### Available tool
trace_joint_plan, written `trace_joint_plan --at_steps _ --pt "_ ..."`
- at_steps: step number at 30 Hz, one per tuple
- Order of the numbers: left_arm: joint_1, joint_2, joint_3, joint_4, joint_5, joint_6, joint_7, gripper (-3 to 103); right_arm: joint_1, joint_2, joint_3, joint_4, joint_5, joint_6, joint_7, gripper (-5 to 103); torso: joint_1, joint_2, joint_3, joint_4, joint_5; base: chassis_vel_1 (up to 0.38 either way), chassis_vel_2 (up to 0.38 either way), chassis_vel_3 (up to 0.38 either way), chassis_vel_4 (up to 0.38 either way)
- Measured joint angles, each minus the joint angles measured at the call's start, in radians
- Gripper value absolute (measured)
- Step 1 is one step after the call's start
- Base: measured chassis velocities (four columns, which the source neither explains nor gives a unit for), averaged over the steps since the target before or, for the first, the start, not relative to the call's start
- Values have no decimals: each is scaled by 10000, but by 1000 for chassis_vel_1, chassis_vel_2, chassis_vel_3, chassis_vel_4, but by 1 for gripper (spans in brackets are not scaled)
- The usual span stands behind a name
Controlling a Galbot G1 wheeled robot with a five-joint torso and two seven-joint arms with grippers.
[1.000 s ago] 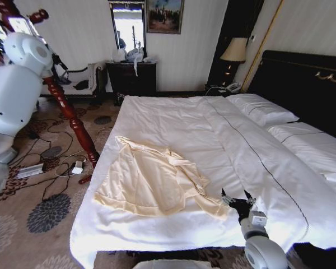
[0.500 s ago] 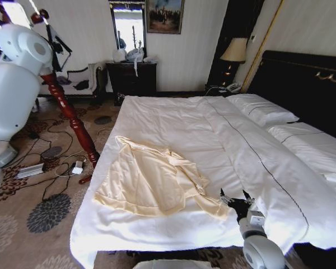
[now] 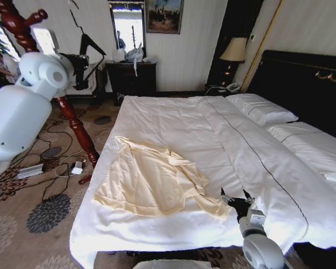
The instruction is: Pick up the clothes from the bed and hang them on the clothes hanger.
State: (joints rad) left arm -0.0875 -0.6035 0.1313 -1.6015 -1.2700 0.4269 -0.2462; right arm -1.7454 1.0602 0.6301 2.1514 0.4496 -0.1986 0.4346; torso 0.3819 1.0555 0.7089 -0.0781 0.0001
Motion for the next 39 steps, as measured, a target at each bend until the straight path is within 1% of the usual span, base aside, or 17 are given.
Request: trace_joint_plan --at_steps 1,2,3,4,6,7,11,12,14,15,19,24,27,31,33,37,39 --pt "708 270 -278 -228 -25 -406 701 17 14 -43 17 0 81 -22 26 100 -1 1 -1 8 4 0 0 0 0" --pt "708 270 -278 -228 -25 -406 701 17 14 -43 17 0 81 -22 26 100 -1 1 -1 8 4 0 0 0 0" --pt "1201 441 -371 -354 -16 -704 1180 17 26 -76 23 0 120 -34 40 100 -1 1 -1 13 0 0 0 0 0" --pt "2010 703 -451 -516 125 -1275 1962 17 26 -124 28 -6 145 -37 49 100 -1 0 1 11 -15 0 0 0 0" --pt "3274 1026 -842 -720 325 -1899 2983 17 0 -212 21 -12 173 -37 50 100 -1 0 0 2 -1 0 0 0 0" --pt "3274 1026 -842 -720 325 -1899 2983 17 0 -212 21 -12 173 -37 50 100 -1 0 0 2 -1 0 0 0 0" --pt "4824 1171 -1271 -698 242 -2690 4171 17 121 -452 2 4 290 -86 41 100 -1 1 0 2 3 0 0 0 0" --pt "4824 1171 -1271 -698 242 -2690 4171 17 121 -452 2 4 290 -86 41 100 -1 1 0 2 3 0 0 0 0" --pt "5769 979 -1609 -552 140 -3187 4835 17 206 -552 17 -126 355 -119 52 100 0 0 0 2 -1 0 0 0 0" --pt "5769 979 -1609 -552 140 -3187 4835 17 206 -552 17 -126 355 -119 52 100 0 0 0 2 -1 0 0 0 0" --pt "7116 854 -1871 -159 592 -3955 6325 17 181 -692 50 -419 384 -36 58 100 0 1 0 0 2 0 0 0 0" --pt "7850 855 -2040 266 1096 -4530 7075 17 626 -1088 -204 -310 688 -148 11 100 -1 0 0 4 0 0 0 0 0" --pt "8168 890 -2128 279 1348 -4679 7237 17 814 -1480 -387 -186 862 -299 -156 100 0 0 1 9 -2 0 0 0 0" --pt "8402 914 -2197 325 1749 -4888 7317 17 1070 -2120 -679 -99 945 -400 -535 100 0 0 0 0 -1 0 0 0 0" --pt "8406 903 -2205 546 1809 -4965 7336 17 1655 -2511 -1152 -85 964 -429 -691 100 -1 1 0 -3 -1 0 0 0 0" --pt "8412 898 -2231 803 1776 -5026 7341 17 2844 -2695 -2104 -330 937 -504 -686 100 0 0 1 3 -3 0 0 0 0" --pt "8621 920 -2381 796 1726 -5052 7328 17 4059 -2701 -3138 -704 1040 -713 -479 100 2 -1 2 4 1 0 0 0 0"
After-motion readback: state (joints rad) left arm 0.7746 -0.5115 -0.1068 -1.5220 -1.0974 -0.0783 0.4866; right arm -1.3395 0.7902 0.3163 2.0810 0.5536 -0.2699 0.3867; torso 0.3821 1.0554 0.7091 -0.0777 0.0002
